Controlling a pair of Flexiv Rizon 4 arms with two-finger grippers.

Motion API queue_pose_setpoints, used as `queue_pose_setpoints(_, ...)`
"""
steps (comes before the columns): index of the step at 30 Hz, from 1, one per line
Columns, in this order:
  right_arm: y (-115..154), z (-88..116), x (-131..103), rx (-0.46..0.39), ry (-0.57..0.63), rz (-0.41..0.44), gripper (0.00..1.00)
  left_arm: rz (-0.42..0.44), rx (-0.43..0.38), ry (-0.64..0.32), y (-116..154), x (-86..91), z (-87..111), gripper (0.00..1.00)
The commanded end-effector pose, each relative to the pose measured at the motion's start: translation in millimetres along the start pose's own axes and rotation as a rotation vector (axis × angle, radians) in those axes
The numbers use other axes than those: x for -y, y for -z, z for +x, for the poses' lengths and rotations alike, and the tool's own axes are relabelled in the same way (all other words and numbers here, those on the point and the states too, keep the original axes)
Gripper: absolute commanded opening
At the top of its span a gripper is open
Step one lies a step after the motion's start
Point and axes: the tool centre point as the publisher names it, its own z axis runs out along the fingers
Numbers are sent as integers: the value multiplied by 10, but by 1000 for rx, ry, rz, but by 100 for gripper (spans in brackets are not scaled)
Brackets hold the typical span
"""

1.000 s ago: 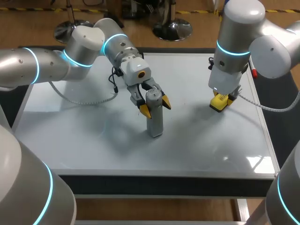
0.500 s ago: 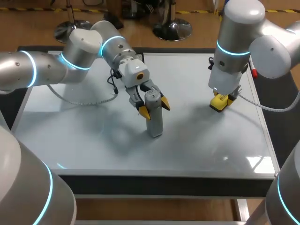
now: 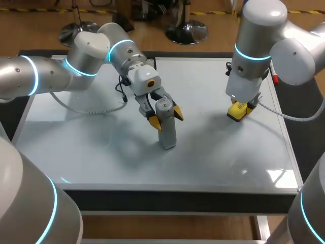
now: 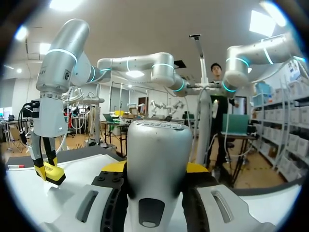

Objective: Pick up the inspection probe, press it on each red-marked spot on the whiteboard one by one, put down the probe, pick up the eraser, and wipe off all the red marks.

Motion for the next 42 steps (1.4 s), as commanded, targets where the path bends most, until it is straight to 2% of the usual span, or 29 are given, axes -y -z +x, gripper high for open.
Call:
queue_pose_setpoints(1,2,-1,5,-2,2,2,0,-3,6,-3,-12,-25,50,0)
queue_pose_setpoints(15,2,-1,5,-2,2,2,0,-16,16,-29,371,131,217,0)
queue_pose_setpoints(32,2,-1,5,-2,2,2,0,-30,136,-9,908,235,385,0)
queue_pose_setpoints(42,2,-1,5,-2,2,2,0,-53,187,6,1232,226,534,0)
